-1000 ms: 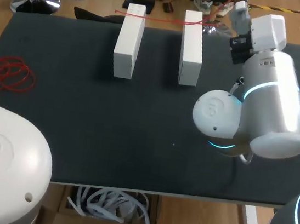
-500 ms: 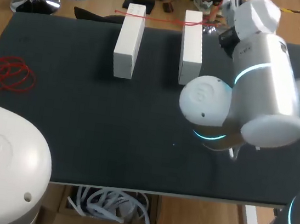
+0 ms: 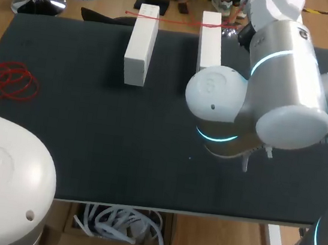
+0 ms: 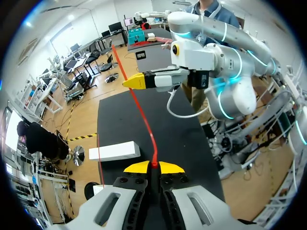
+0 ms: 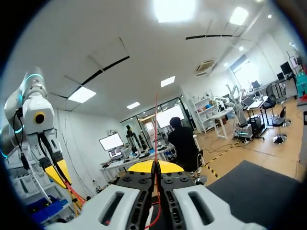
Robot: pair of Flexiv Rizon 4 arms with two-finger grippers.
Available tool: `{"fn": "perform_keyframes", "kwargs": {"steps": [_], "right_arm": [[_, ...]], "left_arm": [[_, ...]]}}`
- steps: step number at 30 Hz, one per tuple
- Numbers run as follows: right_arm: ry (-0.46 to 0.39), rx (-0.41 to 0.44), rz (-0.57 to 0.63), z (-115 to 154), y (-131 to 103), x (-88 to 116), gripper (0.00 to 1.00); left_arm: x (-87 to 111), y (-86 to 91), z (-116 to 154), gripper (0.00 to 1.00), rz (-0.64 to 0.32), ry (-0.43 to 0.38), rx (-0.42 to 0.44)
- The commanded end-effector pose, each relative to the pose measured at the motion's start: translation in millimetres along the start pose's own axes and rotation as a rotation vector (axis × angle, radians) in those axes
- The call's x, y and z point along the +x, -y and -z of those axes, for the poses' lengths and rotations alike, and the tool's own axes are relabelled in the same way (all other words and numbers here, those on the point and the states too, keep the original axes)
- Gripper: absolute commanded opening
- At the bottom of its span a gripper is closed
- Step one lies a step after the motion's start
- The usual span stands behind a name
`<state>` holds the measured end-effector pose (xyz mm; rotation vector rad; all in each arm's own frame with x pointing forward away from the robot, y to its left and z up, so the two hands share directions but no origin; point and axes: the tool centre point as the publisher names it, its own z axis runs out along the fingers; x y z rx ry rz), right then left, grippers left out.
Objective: Grab the tape and strap the tape.
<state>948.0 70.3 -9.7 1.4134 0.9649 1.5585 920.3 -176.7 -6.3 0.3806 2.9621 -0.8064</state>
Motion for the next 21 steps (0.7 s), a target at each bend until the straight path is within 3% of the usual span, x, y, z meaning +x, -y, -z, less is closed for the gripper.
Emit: {"fn": "perform_keyframes", "kwargs": {"steps": [1,6,10,21], "right_arm": [[-0.044,0.043,0.242,3,-9,10,0.00],[-0.106,0.059,0.559,5,-23,10,0.00],[-0.075,0.052,0.721,6,-37,8,0.00],[-0.060,0.037,0.739,5,-41,6,0.00]], "left_arm": [[0.1,0.5,1,0.00,0.001,-0.001,-0.004],[0.1,0.5,1,0.00,0.001,-0.001,-0.004],[0.1,0.5,1,0.00,0.001,-0.001,-0.004],[0.1,0.5,1,0.00,0.001,-0.001,-0.004]]}}
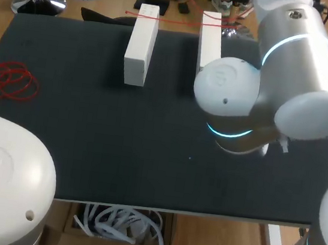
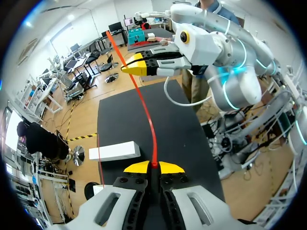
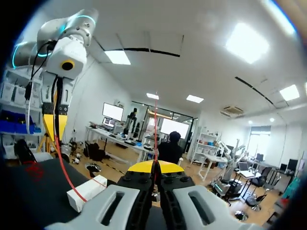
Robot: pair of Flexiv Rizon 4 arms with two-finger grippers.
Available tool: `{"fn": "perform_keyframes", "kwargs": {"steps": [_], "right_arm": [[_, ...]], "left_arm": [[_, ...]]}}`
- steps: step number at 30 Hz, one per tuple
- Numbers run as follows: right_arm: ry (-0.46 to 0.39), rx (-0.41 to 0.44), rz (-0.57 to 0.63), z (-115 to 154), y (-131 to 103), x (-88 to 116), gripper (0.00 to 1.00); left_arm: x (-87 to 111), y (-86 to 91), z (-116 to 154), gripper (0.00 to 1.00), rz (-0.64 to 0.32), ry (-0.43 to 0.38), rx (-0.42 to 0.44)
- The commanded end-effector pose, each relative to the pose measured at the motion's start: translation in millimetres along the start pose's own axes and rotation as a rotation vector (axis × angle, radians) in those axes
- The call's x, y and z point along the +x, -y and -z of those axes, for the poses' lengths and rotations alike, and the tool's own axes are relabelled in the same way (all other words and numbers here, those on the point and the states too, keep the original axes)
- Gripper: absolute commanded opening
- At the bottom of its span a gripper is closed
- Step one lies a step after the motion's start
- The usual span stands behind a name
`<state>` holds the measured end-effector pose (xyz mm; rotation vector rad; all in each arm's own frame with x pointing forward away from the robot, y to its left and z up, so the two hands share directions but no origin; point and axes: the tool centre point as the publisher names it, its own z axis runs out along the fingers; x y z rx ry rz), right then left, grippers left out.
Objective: Grab the tape and strap the tape.
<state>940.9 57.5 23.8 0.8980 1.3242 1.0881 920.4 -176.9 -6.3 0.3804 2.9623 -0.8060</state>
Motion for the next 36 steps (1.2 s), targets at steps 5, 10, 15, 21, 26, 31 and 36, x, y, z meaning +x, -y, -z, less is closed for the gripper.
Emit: {"fn": "perform_keyframes", "kwargs": {"steps": [5,10,15,21,26,31,36], "right_arm": [[-0.001,0.025,0.059,1,-6,0,0.00],[-0.044,0.053,0.403,0,-9,6,0.00],[-0.065,0.092,0.669,3,-13,11,0.00],[-0.106,0.072,0.963,9,-24,17,0.00],[-0.143,0.056,1.164,13,-23,21,0.00],[-0.134,0.038,1.127,15,-18,23,0.00],[-0.134,0.038,1.127,15,-18,23,0.00]], "left_arm": [[0.1,0.4,1,0.00,0.001,-0.001,-0.004],[0.1,0.4,1,0.00,0.001,-0.001,-0.004],[0.1,0.4,1,0.00,0.001,-0.001,-0.004],[0.1,0.4,1,0.00,0.001,-0.001,-0.004],[0.1,0.4,1,0.00,0.001,-0.001,-0.004],[0.1,0.4,1,0.00,0.001,-0.001,-0.004],[0.1,0.4,1,0.00,0.001,-0.001,-0.004]]}}
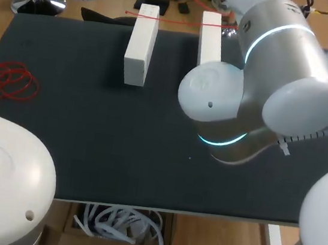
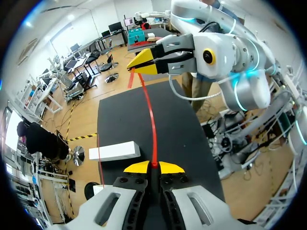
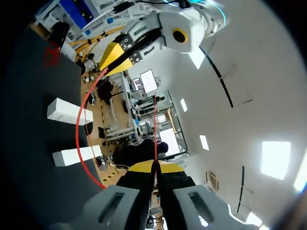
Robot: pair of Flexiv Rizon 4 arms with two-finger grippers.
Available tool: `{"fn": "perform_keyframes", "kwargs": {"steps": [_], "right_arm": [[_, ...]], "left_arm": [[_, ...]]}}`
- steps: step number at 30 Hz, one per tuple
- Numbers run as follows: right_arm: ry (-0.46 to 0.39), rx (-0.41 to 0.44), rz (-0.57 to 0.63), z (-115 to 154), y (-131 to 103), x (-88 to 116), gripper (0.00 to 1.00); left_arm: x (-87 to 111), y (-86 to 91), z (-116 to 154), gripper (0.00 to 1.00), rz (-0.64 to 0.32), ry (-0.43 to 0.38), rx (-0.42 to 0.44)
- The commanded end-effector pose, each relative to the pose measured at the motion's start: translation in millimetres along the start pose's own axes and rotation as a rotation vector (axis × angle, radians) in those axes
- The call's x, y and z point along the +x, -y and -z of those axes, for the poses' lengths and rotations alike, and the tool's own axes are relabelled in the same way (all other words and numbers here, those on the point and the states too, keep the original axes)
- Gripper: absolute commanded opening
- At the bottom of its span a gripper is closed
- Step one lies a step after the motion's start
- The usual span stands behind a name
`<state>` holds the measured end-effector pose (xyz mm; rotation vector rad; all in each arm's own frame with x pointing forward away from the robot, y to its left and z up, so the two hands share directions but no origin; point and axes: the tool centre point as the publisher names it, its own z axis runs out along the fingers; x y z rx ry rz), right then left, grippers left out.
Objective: Grab the tape and strap the tape.
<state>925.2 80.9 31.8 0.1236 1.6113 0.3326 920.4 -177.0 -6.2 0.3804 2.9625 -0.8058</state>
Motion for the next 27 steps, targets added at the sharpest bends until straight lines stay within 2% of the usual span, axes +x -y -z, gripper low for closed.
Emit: {"fn": "perform_keyframes", "kwargs": {"steps": [1,5,13,27], "right_arm": [[-0.013,-0.004,0.140,2,-2,-1,0.00],[-0.013,-0.004,0.140,2,-2,-1,0.00],[-0.023,-0.005,0.321,-2,-20,3,0.00],[-0.046,-0.034,0.363,-2,-40,17,0.00]], "left_arm": [[0.2,0.3,1,0.00,0.001,-0.001,-0.004],[0.2,0.3,1,0.00,0.001,-0.001,-0.004],[0.2,0.3,1,0.00,0.001,-0.001,-0.004],[0.2,0.3,1,0.00,0.001,-0.001,-0.004]]}}
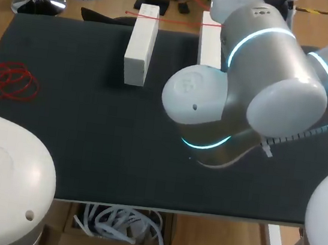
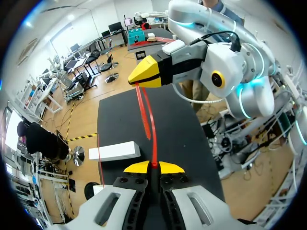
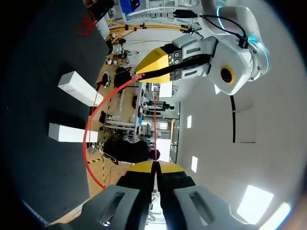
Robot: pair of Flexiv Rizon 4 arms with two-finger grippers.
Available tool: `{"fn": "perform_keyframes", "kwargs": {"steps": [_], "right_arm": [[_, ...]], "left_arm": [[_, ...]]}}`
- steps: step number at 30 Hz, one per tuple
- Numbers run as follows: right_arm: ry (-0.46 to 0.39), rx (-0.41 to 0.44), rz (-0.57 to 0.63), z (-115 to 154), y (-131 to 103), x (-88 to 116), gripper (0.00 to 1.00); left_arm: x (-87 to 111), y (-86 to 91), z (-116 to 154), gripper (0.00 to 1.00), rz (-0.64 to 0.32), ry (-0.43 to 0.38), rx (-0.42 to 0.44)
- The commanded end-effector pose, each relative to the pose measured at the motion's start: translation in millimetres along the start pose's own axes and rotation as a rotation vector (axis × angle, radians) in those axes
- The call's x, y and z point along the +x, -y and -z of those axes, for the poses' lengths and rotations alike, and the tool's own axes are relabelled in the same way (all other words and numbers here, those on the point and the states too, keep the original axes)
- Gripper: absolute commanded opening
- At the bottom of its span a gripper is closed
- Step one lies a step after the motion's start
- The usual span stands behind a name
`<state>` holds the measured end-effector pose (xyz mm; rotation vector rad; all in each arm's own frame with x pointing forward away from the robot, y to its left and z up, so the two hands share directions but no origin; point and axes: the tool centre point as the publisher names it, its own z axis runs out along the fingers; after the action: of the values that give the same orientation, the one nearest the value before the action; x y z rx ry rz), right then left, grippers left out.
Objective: Grab the tape and strap the tape.
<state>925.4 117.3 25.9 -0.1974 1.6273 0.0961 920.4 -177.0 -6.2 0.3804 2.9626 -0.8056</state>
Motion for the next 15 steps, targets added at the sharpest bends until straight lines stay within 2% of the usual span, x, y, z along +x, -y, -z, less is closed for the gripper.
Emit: {"fn": "perform_keyframes", "kwargs": {"steps": [1,15], "right_arm": [[-0.014,0.006,0.017,2.9,-7.8,-0.1,0.00],[-0.038,0.001,0.024,-1.5,-12.8,7.3,0.00]], "left_arm": [[0.2,0.2,0.6,0.00,0.001,-0.001,-0.004],[0.2,0.2,0.6,0.00,0.001,-0.001,-0.004]]}}
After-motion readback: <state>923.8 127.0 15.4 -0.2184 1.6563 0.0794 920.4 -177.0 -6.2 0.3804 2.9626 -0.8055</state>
